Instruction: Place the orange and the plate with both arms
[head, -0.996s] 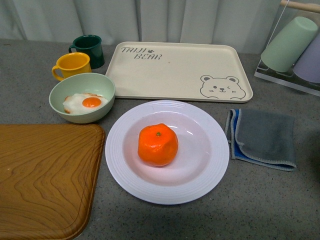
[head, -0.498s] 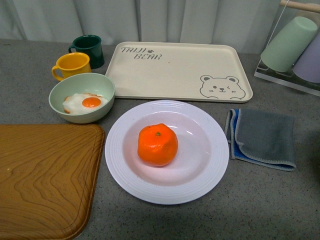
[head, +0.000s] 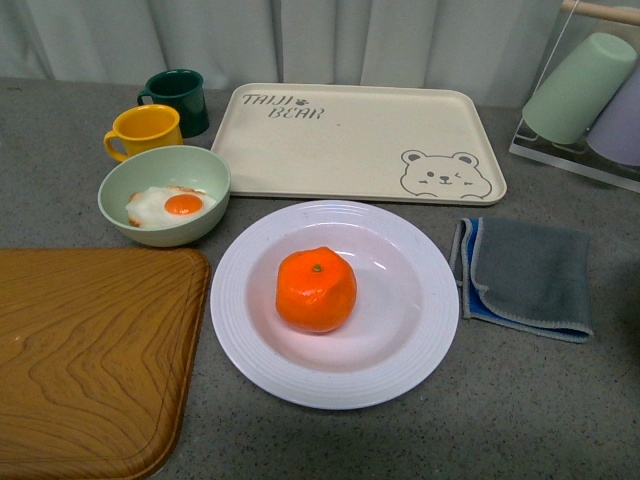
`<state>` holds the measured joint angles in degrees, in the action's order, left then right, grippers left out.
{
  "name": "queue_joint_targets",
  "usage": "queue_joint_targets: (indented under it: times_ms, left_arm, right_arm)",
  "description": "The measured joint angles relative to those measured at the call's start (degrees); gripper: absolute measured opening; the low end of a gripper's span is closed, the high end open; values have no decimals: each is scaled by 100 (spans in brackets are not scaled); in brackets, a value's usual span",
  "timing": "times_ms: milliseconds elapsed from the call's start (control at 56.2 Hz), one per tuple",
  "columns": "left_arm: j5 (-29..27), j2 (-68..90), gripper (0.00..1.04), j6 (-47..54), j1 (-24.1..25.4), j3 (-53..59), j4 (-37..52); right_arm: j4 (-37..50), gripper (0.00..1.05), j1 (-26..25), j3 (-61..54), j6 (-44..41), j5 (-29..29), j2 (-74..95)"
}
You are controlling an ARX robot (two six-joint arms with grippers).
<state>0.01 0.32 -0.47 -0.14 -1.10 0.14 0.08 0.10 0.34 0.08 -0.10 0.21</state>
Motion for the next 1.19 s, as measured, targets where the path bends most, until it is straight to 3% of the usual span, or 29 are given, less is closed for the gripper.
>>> queue_joint_targets:
  times_ms: [196,285,338,409,498,534,658,730,961,1192]
  left_arm:
    - [0,-7,39,4,0,0,-2]
    - [-2,-7,56,2,-2,0,-2]
    - [-4,-9,66,4,0,0,-2]
    - [-2,-9,81,4,0,0,-2]
    - [0,-9,100,13,0,0,-2]
    - [-2,-9,99,15,0,0,-2]
    - [-2,-9,98,17,0,0,-2]
    - [0,-9,98,17,0,0,-2]
    - [-2,-9,98,17,0,0,-2]
    - [-2,-9,98,17,0,0,-2]
  right_arm:
    - [0,95,2,0,-35,31,2]
    - [-94,95,507,74,-1113,1342,361]
    - [9,95,841,188,-1626,1696,918]
    - [245,95,1202,494,-1532,1633,1937]
    - [503,95,1541,1073,-404,1080,3685]
    - [535,95,1572,1209,-17,807,4118]
    - [940,95,1412,1746,2549,-1075,6380]
    - [1128,95,1287,1908,3104,-1582,7158]
    - [1718,95,896,2413,3574,-2809,9036]
    - [1910,95,879,2863,3530,-3018,10174]
